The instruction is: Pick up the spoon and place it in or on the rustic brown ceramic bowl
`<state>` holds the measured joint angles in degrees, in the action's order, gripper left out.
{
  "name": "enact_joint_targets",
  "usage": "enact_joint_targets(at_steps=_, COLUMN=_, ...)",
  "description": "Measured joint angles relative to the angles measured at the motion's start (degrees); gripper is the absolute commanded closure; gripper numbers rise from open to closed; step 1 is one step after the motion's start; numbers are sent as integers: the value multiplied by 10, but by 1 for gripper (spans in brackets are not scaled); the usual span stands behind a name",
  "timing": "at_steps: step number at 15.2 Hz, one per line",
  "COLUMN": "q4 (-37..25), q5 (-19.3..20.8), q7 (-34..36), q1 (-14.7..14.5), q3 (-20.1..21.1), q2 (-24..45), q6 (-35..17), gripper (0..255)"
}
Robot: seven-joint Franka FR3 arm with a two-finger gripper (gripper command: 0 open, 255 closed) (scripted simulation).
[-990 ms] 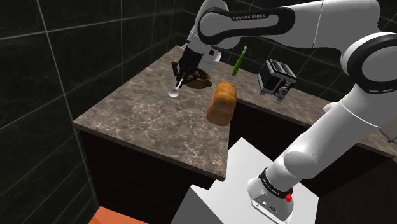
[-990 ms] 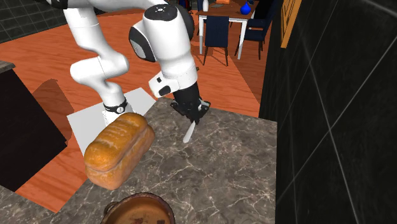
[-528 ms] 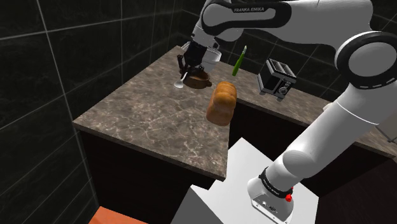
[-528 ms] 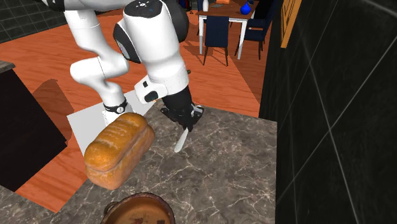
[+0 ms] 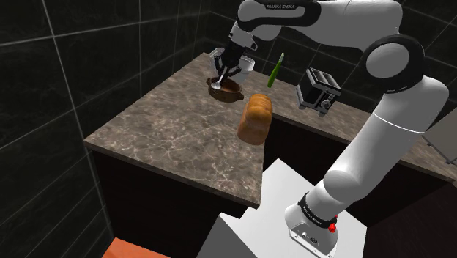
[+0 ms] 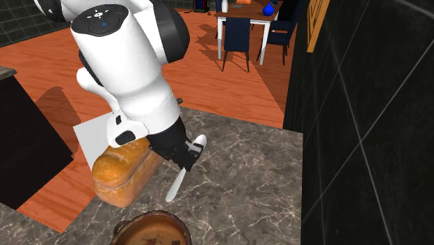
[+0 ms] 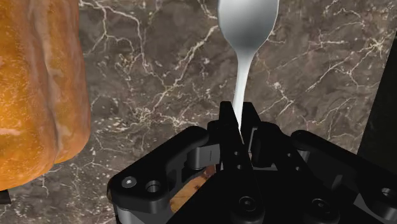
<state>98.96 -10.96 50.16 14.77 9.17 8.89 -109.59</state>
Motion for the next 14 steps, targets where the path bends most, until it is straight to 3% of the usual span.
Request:
enact_joint_targets(at_steps=5, q4=-91, q5=5, q7=-42, q1=28, q3=-20, q2=64, q6=37, gripper=255)
enact_joint_targets(at_steps=14, q4=-375, q5=17, q7=-94, q1=71, q3=-43, q2=246, q6=151, gripper=255)
